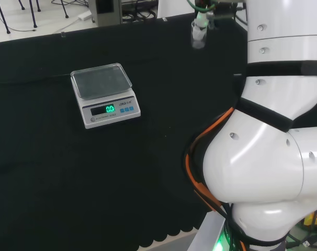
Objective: Put the beaker on the electronic balance.
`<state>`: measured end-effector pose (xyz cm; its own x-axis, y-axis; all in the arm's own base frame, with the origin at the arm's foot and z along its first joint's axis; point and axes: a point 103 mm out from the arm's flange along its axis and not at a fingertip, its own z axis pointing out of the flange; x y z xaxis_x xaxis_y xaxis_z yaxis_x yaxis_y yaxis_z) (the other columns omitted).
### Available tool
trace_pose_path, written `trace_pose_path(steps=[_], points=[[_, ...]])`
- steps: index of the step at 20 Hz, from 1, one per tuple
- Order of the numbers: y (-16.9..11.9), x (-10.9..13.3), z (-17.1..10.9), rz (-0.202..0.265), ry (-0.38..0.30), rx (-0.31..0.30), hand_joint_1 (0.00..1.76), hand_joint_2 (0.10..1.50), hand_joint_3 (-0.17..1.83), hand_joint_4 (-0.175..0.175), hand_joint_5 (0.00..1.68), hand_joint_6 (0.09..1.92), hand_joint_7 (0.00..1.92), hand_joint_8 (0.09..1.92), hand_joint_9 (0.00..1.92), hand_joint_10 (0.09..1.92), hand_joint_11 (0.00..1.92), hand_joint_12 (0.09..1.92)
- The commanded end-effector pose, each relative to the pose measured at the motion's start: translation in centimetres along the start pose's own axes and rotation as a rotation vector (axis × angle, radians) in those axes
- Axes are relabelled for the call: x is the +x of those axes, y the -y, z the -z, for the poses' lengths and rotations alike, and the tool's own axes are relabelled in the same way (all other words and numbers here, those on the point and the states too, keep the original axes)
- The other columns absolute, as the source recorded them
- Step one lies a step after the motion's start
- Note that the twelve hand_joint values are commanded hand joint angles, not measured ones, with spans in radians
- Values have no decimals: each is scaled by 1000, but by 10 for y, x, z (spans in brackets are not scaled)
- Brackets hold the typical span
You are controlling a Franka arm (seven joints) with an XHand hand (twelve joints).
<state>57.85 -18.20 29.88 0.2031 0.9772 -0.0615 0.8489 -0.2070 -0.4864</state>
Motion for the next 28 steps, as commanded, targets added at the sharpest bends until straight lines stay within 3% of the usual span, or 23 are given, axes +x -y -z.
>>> trace_pose_path(steps=[1, 6, 10, 21, 28], points=[[42, 3, 36, 57, 54, -67, 1229, 1177, 19, -175, 830, 1240, 853, 1249, 1051, 1089, 1088, 1002], [47, 7, 42, 82, 41, -71, 1230, 1176, 17, -175, 834, 1234, 857, 1243, 1053, 1089, 1088, 1003], [46, 23, 44, 127, 43, -67, 1231, 1174, 15, -175, 838, 1228, 862, 1236, 1057, 1088, 1088, 1004], [33, 127, 44, 356, 72, -51, 1234, 1170, 12, -175, 849, 1213, 873, 1221, 1065, 1081, 1088, 1003], [27, 185, 34, 464, 81, -36, 1235, 1168, 10, -175, 853, 1208, 877, 1215, 1070, 1077, 1091, 1002]])
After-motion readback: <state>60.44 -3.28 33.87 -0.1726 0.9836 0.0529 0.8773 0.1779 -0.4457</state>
